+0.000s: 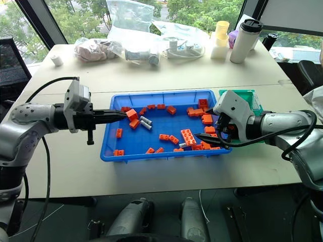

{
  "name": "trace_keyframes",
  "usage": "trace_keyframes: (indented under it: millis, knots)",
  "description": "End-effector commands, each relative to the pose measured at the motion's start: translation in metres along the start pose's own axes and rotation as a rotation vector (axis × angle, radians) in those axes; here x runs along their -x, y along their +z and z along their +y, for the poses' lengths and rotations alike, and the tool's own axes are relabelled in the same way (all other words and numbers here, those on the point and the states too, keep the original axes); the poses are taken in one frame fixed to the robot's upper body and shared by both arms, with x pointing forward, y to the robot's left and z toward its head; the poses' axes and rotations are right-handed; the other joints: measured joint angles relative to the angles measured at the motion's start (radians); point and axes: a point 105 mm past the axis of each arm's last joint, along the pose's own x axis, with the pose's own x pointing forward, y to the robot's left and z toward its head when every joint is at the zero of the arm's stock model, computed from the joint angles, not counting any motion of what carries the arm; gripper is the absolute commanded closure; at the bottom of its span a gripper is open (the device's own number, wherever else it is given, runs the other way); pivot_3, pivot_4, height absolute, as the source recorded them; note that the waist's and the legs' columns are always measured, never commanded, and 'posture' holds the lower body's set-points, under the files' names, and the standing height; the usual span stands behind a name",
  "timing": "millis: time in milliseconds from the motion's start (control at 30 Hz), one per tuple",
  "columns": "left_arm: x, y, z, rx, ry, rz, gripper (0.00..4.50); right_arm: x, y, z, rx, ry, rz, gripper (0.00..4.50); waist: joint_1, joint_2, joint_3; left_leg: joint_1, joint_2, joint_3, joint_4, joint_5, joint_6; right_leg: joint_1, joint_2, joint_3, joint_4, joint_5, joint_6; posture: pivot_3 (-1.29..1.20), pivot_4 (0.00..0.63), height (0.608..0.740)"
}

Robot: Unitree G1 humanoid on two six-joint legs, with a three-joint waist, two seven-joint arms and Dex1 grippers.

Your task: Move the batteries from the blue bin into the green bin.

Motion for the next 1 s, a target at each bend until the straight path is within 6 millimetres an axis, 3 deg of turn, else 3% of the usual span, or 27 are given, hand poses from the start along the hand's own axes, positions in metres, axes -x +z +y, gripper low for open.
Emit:
trace_keyframes:
  millis: [33, 567, 900, 1000]
  knots:
    - [0.008, 0.007, 0.003, -0.042, 0.025, -0.009, 4.5, -0.001, 0.009, -0.001, 0.041, 0.002, -0.027, 0.09, 0.0, 0.0, 0.0, 0.0, 0.0, 0.0, 0.0, 0.0, 0.0, 0.0, 0.0, 0.0, 0.0, 0.0, 0.0, 0.0, 0.15, 0.74]
    - [0.011, 0.011, 0.004, -0.047, 0.049, -0.011, 4.5, -0.012, 0.015, 0.002, 0.055, 0.04, -0.047, 0.09, 0.0, 0.0, 0.0, 0.0, 0.0, 0.0, 0.0, 0.0, 0.0, 0.0, 0.0, 0.0, 0.0, 0.0, 0.0, 0.0, 0.15, 0.74]
    - [0.01, 0.011, 0.003, -0.048, 0.055, -0.014, 4.5, -0.025, 0.022, 0.006, 0.064, 0.076, -0.079, 0.09, 0.0, 0.0, 0.0, 0.0, 0.0, 0.0, 0.0, 0.0, 0.0, 0.0, 0.0, 0.0, 0.0, 0.0, 0.0, 0.0, 0.15, 0.74]
    - [0.011, 0.01, 0.003, -0.046, 0.059, -0.01, 4.5, -0.038, 0.029, 0.01, 0.052, 0.098, -0.11, 0.09, -0.002, 0.0, 0.0, 0.0, 0.0, 0.0, 0.0, 0.0, 0.0, 0.0, 0.0, 0.0, 0.0, 0.0, 0.0, 0.0, 0.15, 0.74]
